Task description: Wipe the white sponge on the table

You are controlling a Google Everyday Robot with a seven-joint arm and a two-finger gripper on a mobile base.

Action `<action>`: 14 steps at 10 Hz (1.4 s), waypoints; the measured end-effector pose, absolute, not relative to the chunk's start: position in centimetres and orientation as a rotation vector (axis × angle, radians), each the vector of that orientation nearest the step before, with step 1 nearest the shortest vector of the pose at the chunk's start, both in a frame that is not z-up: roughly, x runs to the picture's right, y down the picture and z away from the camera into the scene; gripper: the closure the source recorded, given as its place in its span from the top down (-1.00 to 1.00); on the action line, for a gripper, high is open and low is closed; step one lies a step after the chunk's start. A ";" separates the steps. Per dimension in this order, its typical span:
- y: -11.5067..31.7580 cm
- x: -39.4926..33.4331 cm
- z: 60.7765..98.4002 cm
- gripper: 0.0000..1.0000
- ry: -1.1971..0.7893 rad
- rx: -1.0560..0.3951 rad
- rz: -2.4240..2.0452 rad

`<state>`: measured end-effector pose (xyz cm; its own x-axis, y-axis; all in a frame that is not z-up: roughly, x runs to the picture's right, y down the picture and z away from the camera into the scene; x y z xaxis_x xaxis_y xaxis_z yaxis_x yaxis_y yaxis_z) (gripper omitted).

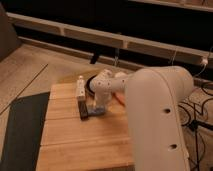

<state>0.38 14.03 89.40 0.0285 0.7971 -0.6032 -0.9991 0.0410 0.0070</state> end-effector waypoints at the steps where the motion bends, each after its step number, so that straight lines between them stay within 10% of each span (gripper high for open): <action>1: 14.9 1.4 89.1 -1.00 0.552 -0.485 1.483; 14: 10.2 12.2 92.6 -1.00 0.742 -0.277 1.562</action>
